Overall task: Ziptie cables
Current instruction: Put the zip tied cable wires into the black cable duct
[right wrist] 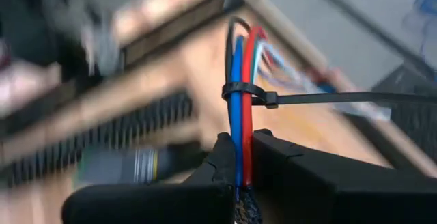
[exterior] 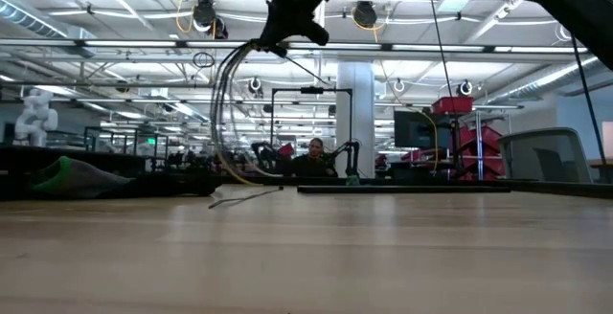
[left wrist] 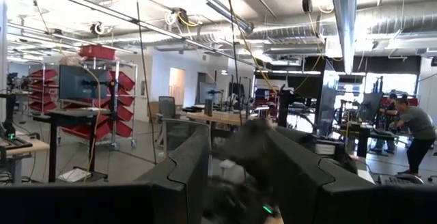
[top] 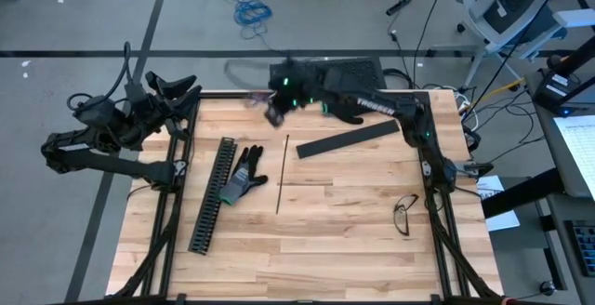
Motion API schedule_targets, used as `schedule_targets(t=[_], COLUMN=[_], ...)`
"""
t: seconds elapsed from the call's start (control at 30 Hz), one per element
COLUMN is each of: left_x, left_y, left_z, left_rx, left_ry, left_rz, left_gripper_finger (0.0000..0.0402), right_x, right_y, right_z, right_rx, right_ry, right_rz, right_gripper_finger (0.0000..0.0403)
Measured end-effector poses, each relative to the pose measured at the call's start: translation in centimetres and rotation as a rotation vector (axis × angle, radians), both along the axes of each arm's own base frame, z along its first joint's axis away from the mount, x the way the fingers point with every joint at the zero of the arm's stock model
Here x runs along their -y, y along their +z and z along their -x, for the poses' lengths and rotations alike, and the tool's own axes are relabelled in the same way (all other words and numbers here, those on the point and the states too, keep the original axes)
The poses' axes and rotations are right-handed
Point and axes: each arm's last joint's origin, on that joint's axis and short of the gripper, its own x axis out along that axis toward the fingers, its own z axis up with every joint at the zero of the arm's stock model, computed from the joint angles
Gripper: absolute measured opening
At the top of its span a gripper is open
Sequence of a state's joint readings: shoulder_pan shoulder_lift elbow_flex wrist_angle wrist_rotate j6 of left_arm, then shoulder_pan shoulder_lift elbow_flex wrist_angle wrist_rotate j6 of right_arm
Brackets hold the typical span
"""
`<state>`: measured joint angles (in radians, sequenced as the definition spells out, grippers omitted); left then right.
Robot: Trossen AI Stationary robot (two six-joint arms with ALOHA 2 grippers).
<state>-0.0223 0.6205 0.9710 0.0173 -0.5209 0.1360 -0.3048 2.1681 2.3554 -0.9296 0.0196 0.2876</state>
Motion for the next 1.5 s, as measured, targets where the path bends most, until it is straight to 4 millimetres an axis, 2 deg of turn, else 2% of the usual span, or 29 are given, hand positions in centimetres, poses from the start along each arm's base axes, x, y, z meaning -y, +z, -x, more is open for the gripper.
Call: schedule_targets(t=[0.17, 0.3, 0.47, 0.63, 0.83, 1.0, 1.27, 1.37, 1.5], left_x=[0.0, 0.0, 0.0, 0.0, 0.0, 0.0, 0.0, 0.0, 0.0], left_y=[0.0, 0.0, 0.0, 0.0, 0.0, -0.1, -0.1, -0.1, -0.1], left_z=[0.0, 0.0, 0.0, 0.0, 0.0, 0.0, 0.0, 0.0, 0.0], left_rx=[-0.001, -0.001, -0.004, -0.004, -0.005, -0.008, -0.008, -0.008, -0.008], left_ry=[0.0, 0.0, 0.0, 0.0, 0.0, 0.0, 0.001, 0.001, 0.0], left_rz=[0.0, 0.0, 0.0, 0.0, 0.0, -0.001, -0.001, -0.001, -0.001], left_gripper_finger=[0.014, 0.014, 0.014, 0.014, 0.014, 0.014, 0.014, 0.014, 0.014], right_x=[-5.9, -9.9, -13.5, -15.9, -16.6, -16.3, -15.7, -15.4, -15.2], right_y=[-2.1, -5.1, -9.4, -13.8, -18.9, -20.1, -19.7, -18.8, -18.1], right_z=[-0.1, -0.8, -0.8, 0.6, 4.0, 7.3, 12.5, 13.4, 13.2], right_rx=[-0.269, -0.445, -0.619, -0.78, -0.992, -1.064, -1.119, -1.082, -0.995], right_ry=[0.128, 0.232, 0.314, 0.334, 0.245, 0.133, -0.037, -0.085, -0.054], right_rz=[0.039, 0.034, 0.021, -0.003, -0.022, -0.03, -0.03, 0.006, 0.019], right_gripper_finger=[0.0014, 0.0014, 0.0014, 0.0014, 0.0014, 0.0014, 0.0017, 0.0053, 0.0121])
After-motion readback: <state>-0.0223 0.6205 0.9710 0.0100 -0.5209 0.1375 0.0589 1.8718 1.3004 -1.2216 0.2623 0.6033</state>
